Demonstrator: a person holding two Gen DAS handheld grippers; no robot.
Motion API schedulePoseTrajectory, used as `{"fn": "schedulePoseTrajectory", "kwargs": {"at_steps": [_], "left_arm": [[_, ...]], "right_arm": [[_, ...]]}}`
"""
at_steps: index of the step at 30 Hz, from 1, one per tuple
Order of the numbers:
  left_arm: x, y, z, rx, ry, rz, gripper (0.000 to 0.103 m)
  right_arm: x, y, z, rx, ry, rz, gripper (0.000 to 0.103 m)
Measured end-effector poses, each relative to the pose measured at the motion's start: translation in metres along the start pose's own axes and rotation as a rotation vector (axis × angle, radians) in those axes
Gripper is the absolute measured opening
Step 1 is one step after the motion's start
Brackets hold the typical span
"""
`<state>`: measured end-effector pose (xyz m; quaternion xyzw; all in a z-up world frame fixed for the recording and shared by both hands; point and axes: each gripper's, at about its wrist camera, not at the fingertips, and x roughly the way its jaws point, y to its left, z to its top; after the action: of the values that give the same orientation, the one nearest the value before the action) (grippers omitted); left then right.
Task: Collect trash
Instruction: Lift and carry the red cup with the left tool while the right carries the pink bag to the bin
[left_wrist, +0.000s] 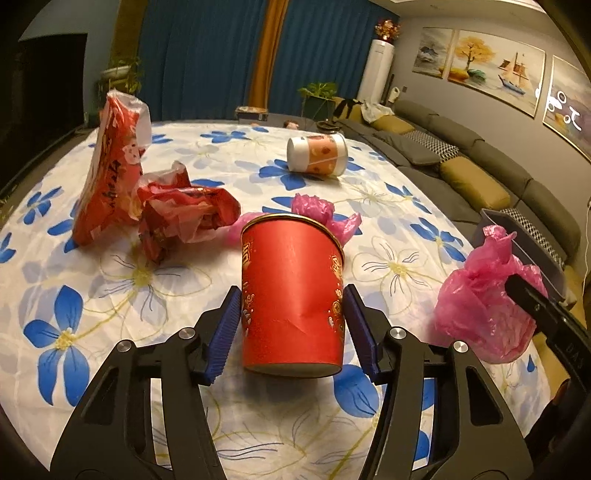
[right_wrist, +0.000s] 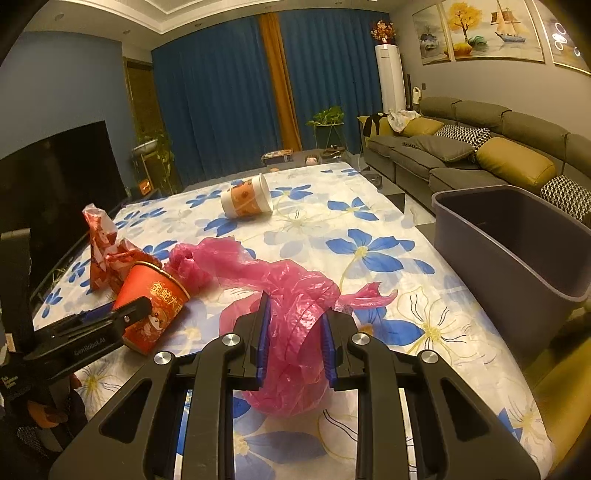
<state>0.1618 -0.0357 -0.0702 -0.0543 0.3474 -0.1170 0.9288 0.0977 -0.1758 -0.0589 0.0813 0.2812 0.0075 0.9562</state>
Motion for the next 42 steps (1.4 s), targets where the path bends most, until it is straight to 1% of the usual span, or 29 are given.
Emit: {"fn": "schedulePoseTrajectory", "kwargs": {"at_steps": [8,13,17,21,29,42], "left_arm": [[-0.031,-0.006,0.005,0.026,-0.081,-0.002,0.055],[-0.043,-0.013,0.011,0.038,-0.112,0.003,0.055],[-0.054,-0.023,0.015,0.042,-0.139,0.007,0.055],[-0.064,-0.041,0.019,0.054,-0.161,-0.009,0.055],[-0.071,-0.066,0.026,0.087,-0.181,-0.051,0.055],[-0.069,-0.102,0.042,0.13,-0.207,-0.084,0.055]], "right_arm": [[-0.01,-0.003,0.004,0.015,-0.029,0.01,0.024],[-0.019,-0.004,0.007,0.014,-0.053,0.015,0.024],[-0.026,-0.004,0.012,0.011,-0.078,0.014,0.024],[-0.034,-0.006,0.018,0.006,-0.101,0.01,0.024],[-0.053,-0.015,0.029,0.006,-0.156,-0.012,0.024],[-0.075,-0.045,0.048,0.025,-0.232,-0.067,0.024]]}}
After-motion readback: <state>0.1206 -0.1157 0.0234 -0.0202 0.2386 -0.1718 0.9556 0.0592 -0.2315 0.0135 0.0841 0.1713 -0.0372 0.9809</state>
